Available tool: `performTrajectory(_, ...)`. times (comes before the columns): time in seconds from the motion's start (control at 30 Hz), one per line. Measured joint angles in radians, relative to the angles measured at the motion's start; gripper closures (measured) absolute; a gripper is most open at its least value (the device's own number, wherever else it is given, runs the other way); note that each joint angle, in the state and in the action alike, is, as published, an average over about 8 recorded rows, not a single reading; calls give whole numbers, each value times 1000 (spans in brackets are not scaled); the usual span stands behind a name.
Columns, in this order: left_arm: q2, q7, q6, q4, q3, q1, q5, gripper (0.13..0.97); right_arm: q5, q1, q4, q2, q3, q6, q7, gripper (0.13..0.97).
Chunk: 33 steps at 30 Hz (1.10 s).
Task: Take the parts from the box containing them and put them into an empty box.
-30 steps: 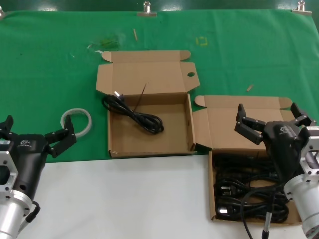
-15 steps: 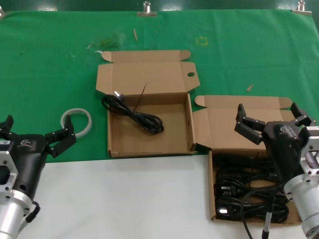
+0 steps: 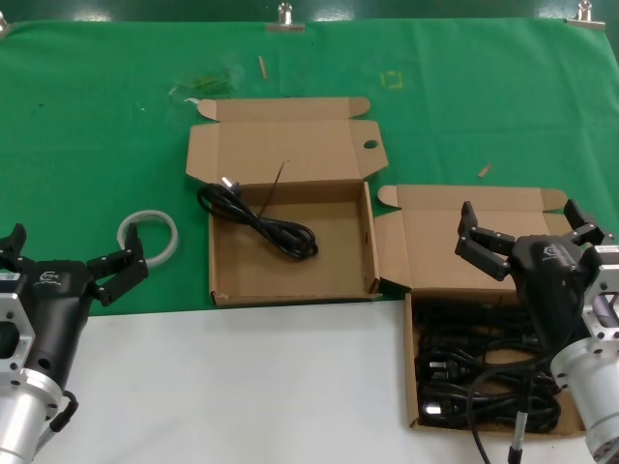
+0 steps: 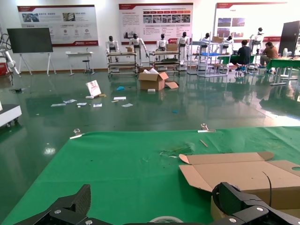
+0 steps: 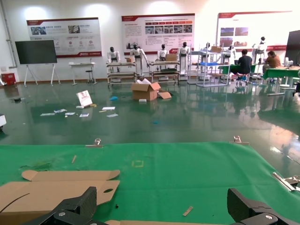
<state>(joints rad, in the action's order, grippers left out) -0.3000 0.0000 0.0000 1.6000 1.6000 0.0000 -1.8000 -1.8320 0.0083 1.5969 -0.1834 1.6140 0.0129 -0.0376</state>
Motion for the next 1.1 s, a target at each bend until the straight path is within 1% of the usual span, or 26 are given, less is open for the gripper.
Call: performTrajectory(1.1,0,0,0,0,0,0,0,132,0,0,0,0,0,0,0,129)
